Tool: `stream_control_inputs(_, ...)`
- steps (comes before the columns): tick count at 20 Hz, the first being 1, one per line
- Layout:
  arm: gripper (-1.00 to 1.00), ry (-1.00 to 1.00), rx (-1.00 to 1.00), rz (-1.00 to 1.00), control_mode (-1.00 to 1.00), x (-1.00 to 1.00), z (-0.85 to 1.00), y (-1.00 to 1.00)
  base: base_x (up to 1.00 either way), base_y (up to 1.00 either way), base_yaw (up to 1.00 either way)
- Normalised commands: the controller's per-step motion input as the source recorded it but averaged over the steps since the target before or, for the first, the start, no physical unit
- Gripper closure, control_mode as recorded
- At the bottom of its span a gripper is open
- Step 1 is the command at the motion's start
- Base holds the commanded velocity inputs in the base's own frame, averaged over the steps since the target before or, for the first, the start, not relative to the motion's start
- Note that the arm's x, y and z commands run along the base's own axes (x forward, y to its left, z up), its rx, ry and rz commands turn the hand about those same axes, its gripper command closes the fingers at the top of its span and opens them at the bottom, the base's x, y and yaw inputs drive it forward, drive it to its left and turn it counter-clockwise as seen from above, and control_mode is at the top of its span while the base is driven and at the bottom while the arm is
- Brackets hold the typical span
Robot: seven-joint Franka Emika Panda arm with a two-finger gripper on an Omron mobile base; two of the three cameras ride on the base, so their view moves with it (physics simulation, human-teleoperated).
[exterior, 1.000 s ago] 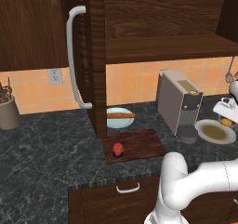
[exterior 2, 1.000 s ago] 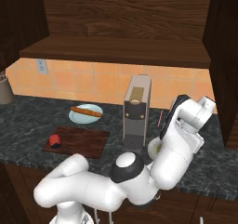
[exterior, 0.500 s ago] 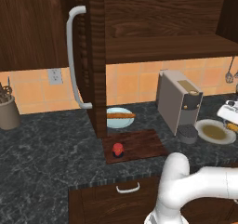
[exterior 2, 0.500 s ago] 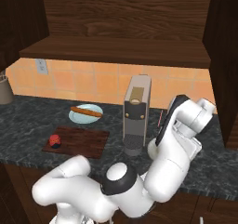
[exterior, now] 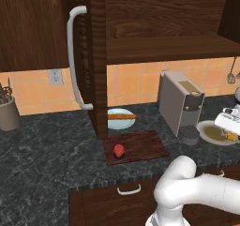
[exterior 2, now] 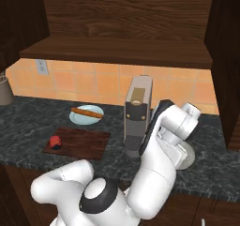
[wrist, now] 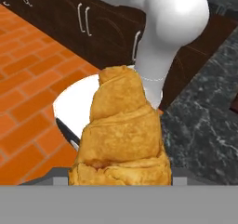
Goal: From the different types of pastries on the counter, select a croissant and place it on the cutting board. Then retrieve a jar of jam from the cabinet and place it alongside the croissant on the cutting board.
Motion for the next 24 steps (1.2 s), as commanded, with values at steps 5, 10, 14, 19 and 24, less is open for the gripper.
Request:
stream_control_inputs(5, 1.0, -0.01, -0.08, 0.07, -1.0, -0.47, 0.16, 0.76, 0.0, 0.0, 0.0)
stream_control_inputs(10, 1.0, -0.11, -0.07, 0.08, -1.0, -0.83, 0.08, 0.56, 0.0, 0.0, 0.0)
stream_control_inputs(14, 1.0, -0.05, -0.11, 0.15, -1.0, -0.44, 0.17, 0.76, 0.0, 0.0, 0.0)
stream_control_inputs(19, 1.0, 0.0, -0.25, 0.3, -1.0, -0.05, 0.15, 0.98, 0.0, 0.0, 0.0)
stream_control_inputs(24, 1.0, -0.02, -0.25, 0.42, -1.0, 0.0, 0.0, 0.87, 0.0, 0.0, 0.0)
